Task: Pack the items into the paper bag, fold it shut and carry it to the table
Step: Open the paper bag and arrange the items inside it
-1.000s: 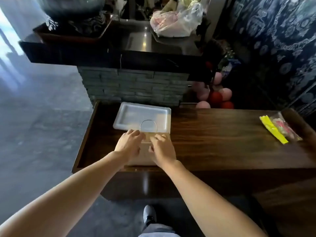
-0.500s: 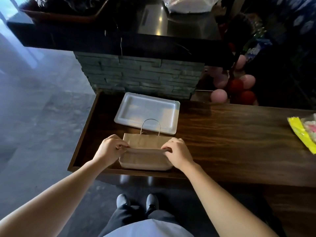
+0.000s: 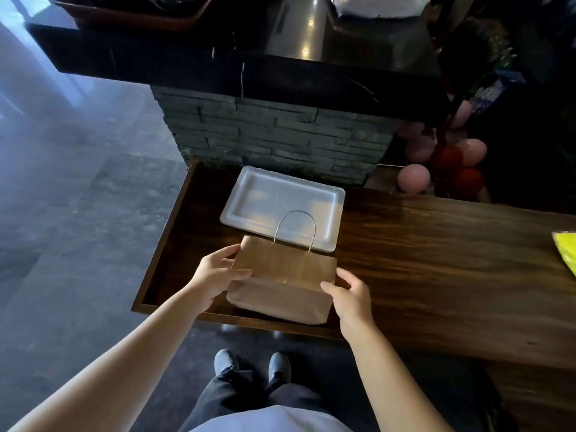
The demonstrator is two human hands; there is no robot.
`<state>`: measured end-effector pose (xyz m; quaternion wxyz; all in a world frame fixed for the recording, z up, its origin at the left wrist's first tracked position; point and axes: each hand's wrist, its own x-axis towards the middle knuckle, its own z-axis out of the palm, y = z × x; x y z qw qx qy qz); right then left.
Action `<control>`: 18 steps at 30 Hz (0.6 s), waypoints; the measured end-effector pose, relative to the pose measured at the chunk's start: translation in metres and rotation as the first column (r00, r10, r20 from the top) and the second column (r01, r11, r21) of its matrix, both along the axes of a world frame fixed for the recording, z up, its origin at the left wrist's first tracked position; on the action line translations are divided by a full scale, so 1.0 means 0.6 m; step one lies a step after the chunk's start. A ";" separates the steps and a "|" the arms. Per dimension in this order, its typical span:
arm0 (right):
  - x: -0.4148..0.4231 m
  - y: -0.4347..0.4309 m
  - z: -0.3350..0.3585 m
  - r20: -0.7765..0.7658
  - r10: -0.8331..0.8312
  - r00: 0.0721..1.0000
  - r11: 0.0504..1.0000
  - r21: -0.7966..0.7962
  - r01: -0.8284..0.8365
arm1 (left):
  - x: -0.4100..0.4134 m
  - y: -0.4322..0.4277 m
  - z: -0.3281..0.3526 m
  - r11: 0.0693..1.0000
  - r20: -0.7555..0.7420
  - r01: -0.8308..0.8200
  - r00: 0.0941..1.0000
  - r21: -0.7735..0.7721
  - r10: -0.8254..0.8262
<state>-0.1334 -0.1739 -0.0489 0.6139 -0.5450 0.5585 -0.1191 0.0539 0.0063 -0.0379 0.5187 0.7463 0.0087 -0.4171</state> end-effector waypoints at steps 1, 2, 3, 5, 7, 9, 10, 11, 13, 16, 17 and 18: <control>0.001 -0.002 0.002 -0.022 0.003 1.000 0.999 -0.052 -0.004 | 0.001 0.000 0.003 1.000 0.005 -0.009 1.000 -0.015 0.009; 0.001 -0.004 0.005 -0.034 0.005 0.999 0.993 -0.115 -0.009 | 0.001 -0.001 0.008 1.000 0.042 -0.021 0.999 -0.021 0.022; 0.002 -0.007 0.011 -0.026 0.006 1.000 0.987 -0.162 -0.010 | 0.002 -0.002 0.014 0.999 0.106 -0.036 0.994 -0.019 0.038; 0.005 -0.014 0.025 0.053 0.037 0.998 0.983 -0.181 -0.027 | 0.005 -0.002 0.032 0.998 0.271 -0.064 0.960 -0.022 0.068; 0.006 -0.020 0.044 0.126 0.086 0.988 0.984 -0.166 -0.065 | 0.013 0.000 0.051 0.994 0.390 -0.013 0.919 -0.105 0.053; 0.006 -0.028 0.061 0.169 0.137 0.976 0.982 -0.150 -0.112 | 0.019 0.005 0.068 0.978 0.484 0.129 0.874 -0.166 -0.033; 0.005 -0.032 0.069 0.182 0.174 0.968 0.977 -0.157 -0.146 | 0.019 0.009 0.074 0.968 0.547 0.205 0.832 -0.142 -0.096; 0.003 -0.035 0.076 0.184 0.215 0.959 0.967 -0.174 -0.184 | 0.019 0.012 0.079 0.959 0.627 0.277 0.758 -0.062 -0.179; 0.001 -0.040 0.088 0.182 0.300 0.936 0.939 -0.228 -0.256 | 0.017 0.019 0.086 0.899 0.777 0.380 0.489 0.218 -0.395; 0.010 -0.041 0.124 0.172 0.452 0.876 0.856 -0.361 -0.371 | 0.006 0.012 0.096 0.758 0.802 0.369 0.054 0.537 -0.595; 0.018 -0.039 0.138 0.118 0.535 0.836 0.789 -0.424 -0.445 | -0.002 0.007 0.102 0.745 0.806 0.356 -0.042 0.564 -0.590; 0.028 -0.034 0.150 0.017 0.621 0.784 0.686 -0.497 -0.532 | -0.009 0.000 0.106 0.744 0.814 0.347 -0.121 0.570 -0.568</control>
